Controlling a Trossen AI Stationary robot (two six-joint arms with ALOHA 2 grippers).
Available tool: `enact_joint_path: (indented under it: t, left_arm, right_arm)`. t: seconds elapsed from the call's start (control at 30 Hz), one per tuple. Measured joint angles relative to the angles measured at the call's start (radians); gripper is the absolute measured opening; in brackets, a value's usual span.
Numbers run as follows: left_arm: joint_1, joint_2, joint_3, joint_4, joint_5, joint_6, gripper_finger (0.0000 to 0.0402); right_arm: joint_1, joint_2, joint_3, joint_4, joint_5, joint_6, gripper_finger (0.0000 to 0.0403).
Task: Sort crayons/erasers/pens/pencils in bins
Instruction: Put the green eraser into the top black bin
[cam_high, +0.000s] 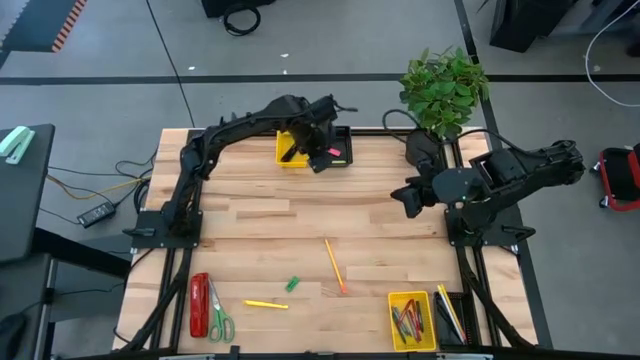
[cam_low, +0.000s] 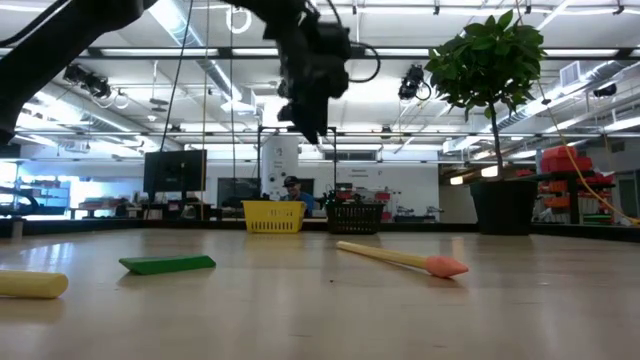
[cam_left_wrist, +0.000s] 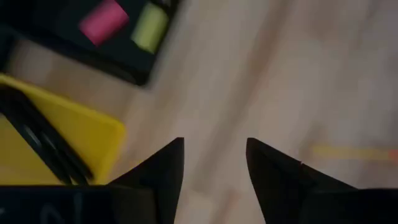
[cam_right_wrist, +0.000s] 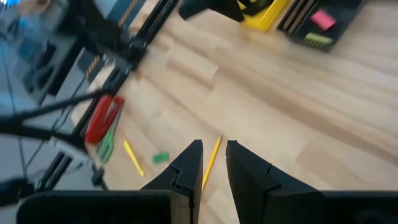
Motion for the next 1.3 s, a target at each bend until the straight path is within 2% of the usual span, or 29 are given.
enact_joint_path:
  t: [0.13,0.3,0.37,0.63,0.8,1.0,1.17,1.3]
  left_arm:
    - [-0.064,-0.002,0.073,-0.152,0.009,0.002,0.0164]
    - [-0.158,-0.007,0.078,-0.28,0.114,-0.041,0.0146]
    - [-0.207,-0.007,0.076,-0.327,0.126,-0.068,0.0139]
    - [-0.447,-0.077,0.054,-0.297,0.069,-0.216,0.0115]
    - [-0.565,-0.133,0.055,-0.238,-0.005,-0.248,0.0102]
    - [-0.596,-0.151,0.054,-0.161,-0.009,-0.296,0.0084]
    - [-0.603,-0.154,0.042,-0.167,-0.054,-0.511,0.0074]
    - [-0.659,-0.152,-0.016,-0.195,-0.11,-0.644,0.0074]
  right_arm:
    - [0.0,0.0,0.0,-0.001,-0.056,-0.034,0.0078]
    - [0.026,0.0,0.0,-0.028,-0.16,-0.067,0.0078]
    - [0.056,0.0,0.0,-0.051,-0.188,-0.071,0.0078]
    - [0.189,0.0,0.0,-0.173,-0.208,-0.111,0.0078]
    - [0.209,0.0,0.0,-0.216,-0.207,-0.13,0.0078]
    - [0.209,0.0,0.0,-0.215,-0.157,-0.053,0.0078]
    - [0.209,0.0,0.0,-0.211,-0.13,-0.009,0.0078]
    - [0.209,0.0,0.0,-0.208,-0.13,-0.02,0.0078]
